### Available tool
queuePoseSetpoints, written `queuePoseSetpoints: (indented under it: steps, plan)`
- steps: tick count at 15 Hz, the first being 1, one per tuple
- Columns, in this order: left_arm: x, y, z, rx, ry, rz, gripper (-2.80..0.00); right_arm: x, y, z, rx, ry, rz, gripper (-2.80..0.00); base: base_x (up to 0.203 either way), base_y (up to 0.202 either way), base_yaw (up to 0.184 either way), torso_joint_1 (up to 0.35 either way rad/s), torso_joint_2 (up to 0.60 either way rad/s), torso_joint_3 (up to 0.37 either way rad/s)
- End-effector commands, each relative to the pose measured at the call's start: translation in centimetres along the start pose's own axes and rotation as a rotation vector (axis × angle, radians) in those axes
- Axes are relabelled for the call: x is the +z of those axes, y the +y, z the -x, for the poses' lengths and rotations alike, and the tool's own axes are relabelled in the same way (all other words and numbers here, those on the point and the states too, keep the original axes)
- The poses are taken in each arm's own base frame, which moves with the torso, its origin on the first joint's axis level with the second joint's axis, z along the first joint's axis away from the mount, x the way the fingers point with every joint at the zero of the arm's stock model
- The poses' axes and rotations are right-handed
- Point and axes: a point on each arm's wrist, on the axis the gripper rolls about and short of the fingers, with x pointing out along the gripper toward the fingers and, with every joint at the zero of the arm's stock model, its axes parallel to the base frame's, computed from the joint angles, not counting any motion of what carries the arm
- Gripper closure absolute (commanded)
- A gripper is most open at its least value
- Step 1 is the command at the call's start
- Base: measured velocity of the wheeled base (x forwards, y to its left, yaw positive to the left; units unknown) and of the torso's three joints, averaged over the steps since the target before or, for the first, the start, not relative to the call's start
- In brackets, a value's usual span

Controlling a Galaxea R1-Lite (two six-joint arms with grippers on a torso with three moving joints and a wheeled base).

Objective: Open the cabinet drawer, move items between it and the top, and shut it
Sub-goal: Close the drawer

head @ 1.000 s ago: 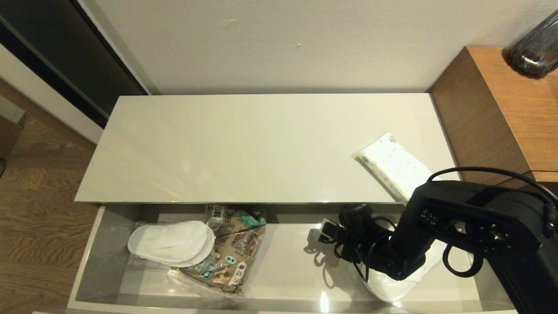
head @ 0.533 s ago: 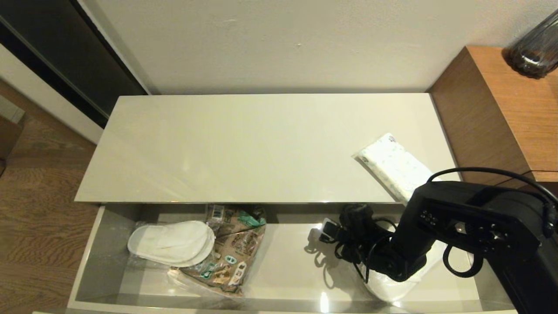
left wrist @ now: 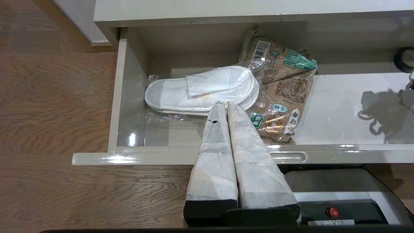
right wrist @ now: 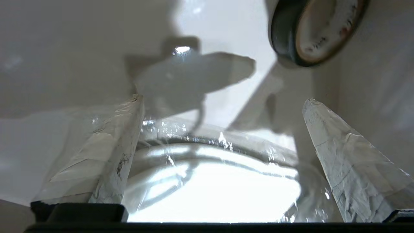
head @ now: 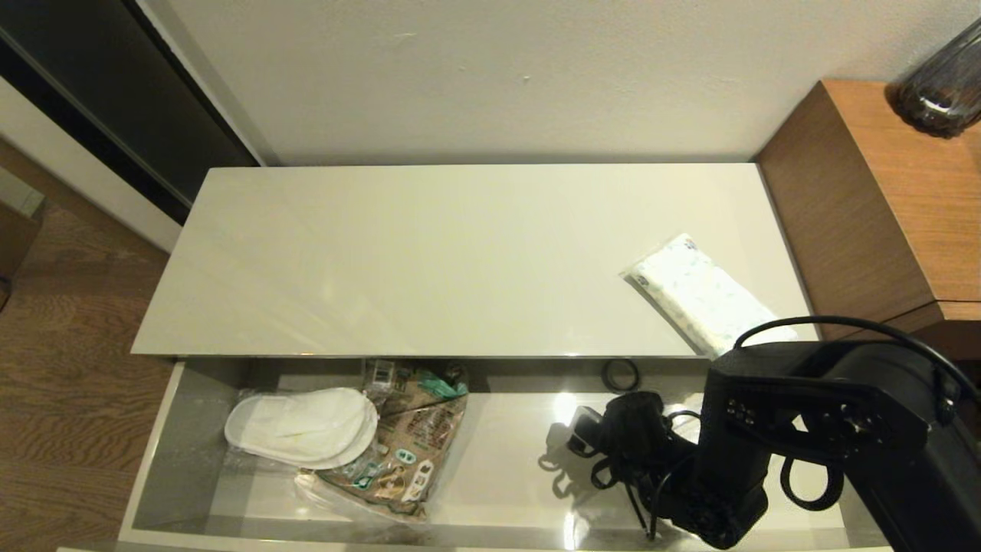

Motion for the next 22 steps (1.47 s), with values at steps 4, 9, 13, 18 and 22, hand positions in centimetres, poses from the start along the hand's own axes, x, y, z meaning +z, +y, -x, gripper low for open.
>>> queuePoseSetpoints:
  steps: [4, 9, 13, 18, 22]
  plan:
    - [0.0, 0.0, 0.0, 0.0, -0.001, 0.0, 0.0, 1.7, 0.7, -0.8, -0.091, -0.041, 0.004, -2.8, 0.0, 0.0, 0.0, 0.0, 0.0, 0.0]
    - [0.0, 0.0, 0.0, 0.0, -0.001, 0.0, 0.0, 2.2, -0.2, -1.0, -0.142, -0.03, -0.026, -2.8, 0.0, 0.0, 0.0, 0.0, 0.0, 0.0]
    - [0.0, 0.0, 0.0, 0.0, -0.001, 0.0, 0.0, 1.9, -0.5, -1.5, -0.175, -0.034, -0.061, -2.8, 0.0, 0.0, 0.0, 0.0, 0.0, 0.0]
    - [0.0, 0.0, 0.0, 0.0, -0.001, 0.0, 0.0, 1.3, -0.3, -2.4, -0.176, -0.027, -0.068, -2.8, 0.0, 0.0, 0.0, 0.0, 0.0, 0.0]
    - [0.0, 0.0, 0.0, 0.0, 0.001, 0.0, 0.0, 1.2, -0.6, -2.6, -0.173, -0.023, -0.066, -1.86, 0.0, 0.0, 0.0, 0.0, 0.0, 0.0]
